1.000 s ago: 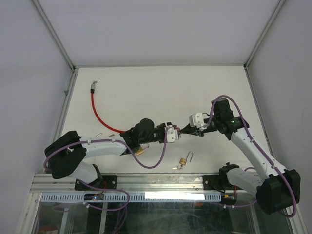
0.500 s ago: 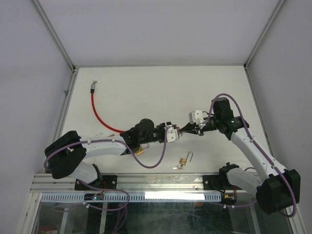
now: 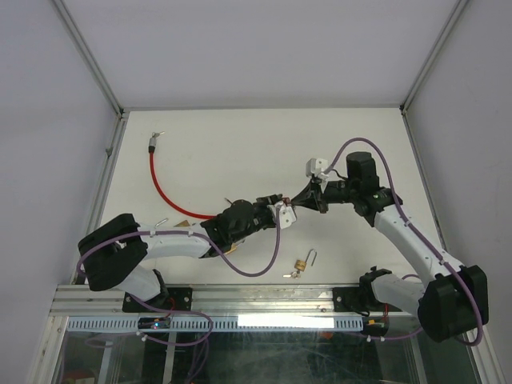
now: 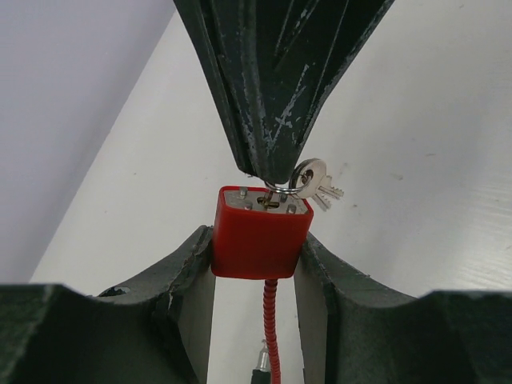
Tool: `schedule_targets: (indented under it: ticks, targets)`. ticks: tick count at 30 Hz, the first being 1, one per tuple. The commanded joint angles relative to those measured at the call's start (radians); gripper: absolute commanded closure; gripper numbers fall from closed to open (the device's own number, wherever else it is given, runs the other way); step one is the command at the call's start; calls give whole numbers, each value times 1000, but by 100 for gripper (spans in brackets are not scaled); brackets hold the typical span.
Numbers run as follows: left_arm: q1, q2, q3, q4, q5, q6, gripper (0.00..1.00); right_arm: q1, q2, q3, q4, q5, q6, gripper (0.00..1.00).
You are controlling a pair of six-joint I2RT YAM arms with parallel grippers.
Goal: Lock with the key
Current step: Lock the lock.
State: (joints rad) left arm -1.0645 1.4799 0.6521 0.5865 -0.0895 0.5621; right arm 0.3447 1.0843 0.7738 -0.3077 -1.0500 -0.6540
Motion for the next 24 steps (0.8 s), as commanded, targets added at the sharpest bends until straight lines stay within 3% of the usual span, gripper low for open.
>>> schedule_targets:
  ticks: [1, 8, 15, 24]
  targets:
    - [-25, 11, -1, 236, -188, 77, 100, 8, 40, 12, 103, 85, 232, 100]
    - [-26, 33, -16, 282, -241, 122, 100, 6, 52, 21, 127, 46, 319, 98]
    - [-26, 19, -43, 281, -217, 107, 100, -64, -16, 25, 110, -15, 328, 69]
    - [-26, -4, -26, 241, -160, 61, 100, -75, -10, -15, 206, -19, 439, 41]
